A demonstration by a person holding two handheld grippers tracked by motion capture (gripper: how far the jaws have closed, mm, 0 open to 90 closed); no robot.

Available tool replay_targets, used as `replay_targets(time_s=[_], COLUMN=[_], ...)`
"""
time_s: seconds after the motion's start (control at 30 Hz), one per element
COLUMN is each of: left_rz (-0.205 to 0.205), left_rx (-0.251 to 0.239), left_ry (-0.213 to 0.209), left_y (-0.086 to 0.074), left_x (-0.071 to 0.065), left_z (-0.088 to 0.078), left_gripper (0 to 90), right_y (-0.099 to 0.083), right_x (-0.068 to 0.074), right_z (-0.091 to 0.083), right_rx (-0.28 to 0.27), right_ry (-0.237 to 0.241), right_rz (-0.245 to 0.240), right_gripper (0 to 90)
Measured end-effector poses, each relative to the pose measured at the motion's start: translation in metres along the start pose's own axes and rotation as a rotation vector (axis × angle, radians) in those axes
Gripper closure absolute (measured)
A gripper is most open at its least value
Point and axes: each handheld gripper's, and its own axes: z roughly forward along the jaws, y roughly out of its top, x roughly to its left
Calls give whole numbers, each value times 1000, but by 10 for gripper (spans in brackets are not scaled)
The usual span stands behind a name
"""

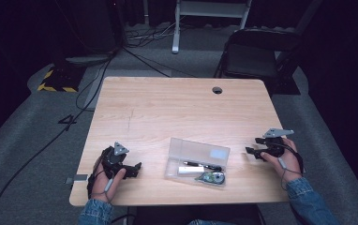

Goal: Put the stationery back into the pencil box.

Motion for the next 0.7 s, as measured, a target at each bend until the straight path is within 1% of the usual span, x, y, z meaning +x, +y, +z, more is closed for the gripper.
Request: replay_targets(time_s=[0.07,0.1,0.23,0.27,0.3,0.37,0.4,0.47,0.7], left_rz=[0,0,0,0,0,0,0,0,0], left_rx=[0,0,0,0,0,0,0,0,0], left_ry=[0,0,0,0,0,0,0,0,1], left_y=[0,0,0,0,0,0,0,0,0], left_x=[0,0,0,0,0,0,0,0,0], left_z=[0,0,0,0,0,0,0,0,0], left_gripper=[3,3,3,3,3,3,3,3,3], right_y=[-2,-3,-4,-6,-6,-6,-5,-5,-5], right_x=[0,1,1,2,2,2,3,3,3], right_z=[4,5,6,10,11,12,13,14,14], right_rx=[14,11,3,-17,-28,-24,-21,-18,-18], right_ry=[7,6,5,1,-1,-4,-1,4,3], right_rz=[-1,-4,-2,3,4,-2,0,-2,-3], right_gripper=[320,300,271,171,145,140,118,108,108])
